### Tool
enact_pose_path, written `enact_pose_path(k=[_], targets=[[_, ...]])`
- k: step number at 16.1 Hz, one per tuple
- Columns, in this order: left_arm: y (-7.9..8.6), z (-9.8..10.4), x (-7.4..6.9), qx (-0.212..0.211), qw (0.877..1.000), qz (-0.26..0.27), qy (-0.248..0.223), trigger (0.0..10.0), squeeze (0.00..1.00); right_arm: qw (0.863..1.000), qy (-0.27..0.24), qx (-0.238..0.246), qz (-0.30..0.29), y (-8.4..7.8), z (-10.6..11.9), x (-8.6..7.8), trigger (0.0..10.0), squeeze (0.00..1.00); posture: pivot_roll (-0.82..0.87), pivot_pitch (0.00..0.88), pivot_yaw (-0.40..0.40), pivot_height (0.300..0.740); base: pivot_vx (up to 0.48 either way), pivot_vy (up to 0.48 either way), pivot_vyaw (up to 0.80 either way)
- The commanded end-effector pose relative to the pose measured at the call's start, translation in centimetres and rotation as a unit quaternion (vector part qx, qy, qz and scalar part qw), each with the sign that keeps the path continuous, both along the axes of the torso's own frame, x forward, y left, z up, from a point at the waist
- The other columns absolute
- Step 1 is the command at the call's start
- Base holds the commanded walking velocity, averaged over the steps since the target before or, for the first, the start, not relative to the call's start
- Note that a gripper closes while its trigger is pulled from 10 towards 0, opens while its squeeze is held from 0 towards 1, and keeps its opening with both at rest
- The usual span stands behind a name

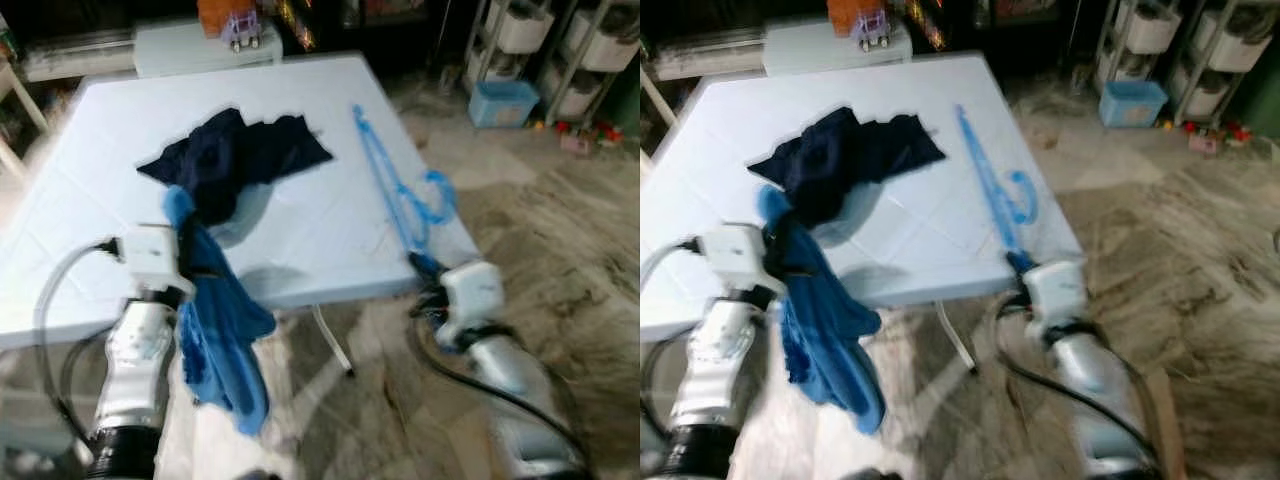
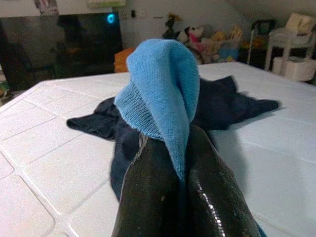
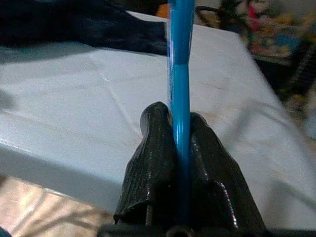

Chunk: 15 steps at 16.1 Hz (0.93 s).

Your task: Hang hanger

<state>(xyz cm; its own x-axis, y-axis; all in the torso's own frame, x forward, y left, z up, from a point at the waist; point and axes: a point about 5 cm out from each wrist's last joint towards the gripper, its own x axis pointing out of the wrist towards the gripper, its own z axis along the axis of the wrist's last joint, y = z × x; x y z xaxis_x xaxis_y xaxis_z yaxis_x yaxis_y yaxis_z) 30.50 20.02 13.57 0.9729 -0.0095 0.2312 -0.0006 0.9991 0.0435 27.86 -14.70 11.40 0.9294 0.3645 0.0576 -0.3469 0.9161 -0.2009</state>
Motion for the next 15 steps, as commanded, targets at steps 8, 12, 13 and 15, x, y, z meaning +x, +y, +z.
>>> enact_pose_path(k=[8,12,13,15], targets=[[0.0,8.9,4.5,0.084,0.986,-0.068,-0.123,0.0,0.0,1.0,-0.004,-0.002,-0.004,-0.3,0.0,-0.2,10.0,0.0,-0.19,0.142,0.037,0.74,0.0,0.0,0.0],[1.6,13.6,8.5,0.172,0.978,-0.048,-0.11,0.0,0.0,1.0,-0.001,-0.003,-0.006,-0.5,-0.1,-0.6,10.0,0.0,-0.21,0.17,0.031,0.74,0.0,0.0,0.0],[2.3,16.3,9.6,0.213,0.972,-0.008,-0.096,0.0,0.0,1.0,0.001,-0.005,-0.007,-0.7,-0.2,-0.6,10.0,0.0,-0.21,0.172,0.024,0.74,0.0,0.0,0.0],[3.8,21.8,9.8,0.216,0.964,0.09,-0.126,0.0,0.0,1.0,0.0,-0.008,-0.005,-0.8,0.0,-0.5,10.0,0.0,-0.23,0.172,0.019,0.74,0.0,0.0,0.0]])
